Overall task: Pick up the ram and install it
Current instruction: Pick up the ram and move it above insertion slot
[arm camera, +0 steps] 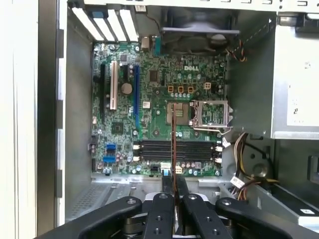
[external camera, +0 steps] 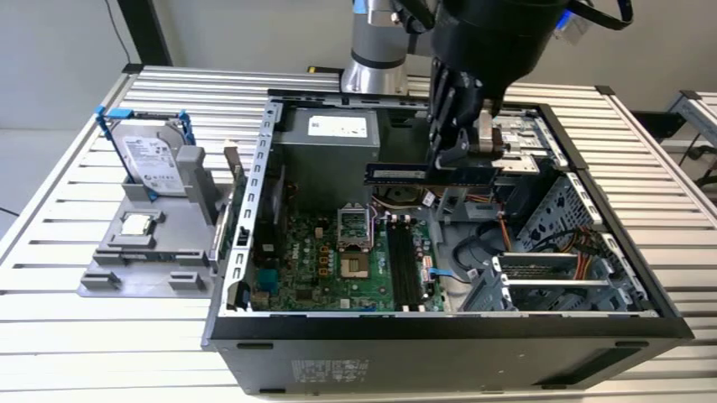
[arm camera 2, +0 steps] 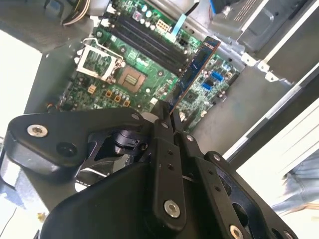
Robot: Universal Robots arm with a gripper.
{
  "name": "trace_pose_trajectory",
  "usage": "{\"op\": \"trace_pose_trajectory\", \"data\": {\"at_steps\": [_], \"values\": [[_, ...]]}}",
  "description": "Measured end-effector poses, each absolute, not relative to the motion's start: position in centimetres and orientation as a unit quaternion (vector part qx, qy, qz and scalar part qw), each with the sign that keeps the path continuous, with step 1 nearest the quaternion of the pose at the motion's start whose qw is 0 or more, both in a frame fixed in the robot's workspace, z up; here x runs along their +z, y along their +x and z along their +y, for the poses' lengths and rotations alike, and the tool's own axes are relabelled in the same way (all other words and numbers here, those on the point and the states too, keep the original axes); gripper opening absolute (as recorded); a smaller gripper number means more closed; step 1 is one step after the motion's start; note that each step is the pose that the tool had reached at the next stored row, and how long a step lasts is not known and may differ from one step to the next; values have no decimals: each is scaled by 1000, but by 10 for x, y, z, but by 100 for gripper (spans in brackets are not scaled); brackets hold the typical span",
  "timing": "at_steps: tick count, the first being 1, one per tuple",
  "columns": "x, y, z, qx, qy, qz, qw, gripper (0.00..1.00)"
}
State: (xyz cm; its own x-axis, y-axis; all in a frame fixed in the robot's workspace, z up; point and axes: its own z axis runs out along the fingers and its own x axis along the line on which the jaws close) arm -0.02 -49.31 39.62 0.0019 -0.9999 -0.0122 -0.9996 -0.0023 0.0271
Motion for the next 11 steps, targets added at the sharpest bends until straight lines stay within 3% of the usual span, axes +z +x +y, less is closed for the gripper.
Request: {"op": "trace_pose_trajectory", "data": {"at_steps": [11], "values": [[396, 20, -493, -14, 710, -705, 6, 0]]}}
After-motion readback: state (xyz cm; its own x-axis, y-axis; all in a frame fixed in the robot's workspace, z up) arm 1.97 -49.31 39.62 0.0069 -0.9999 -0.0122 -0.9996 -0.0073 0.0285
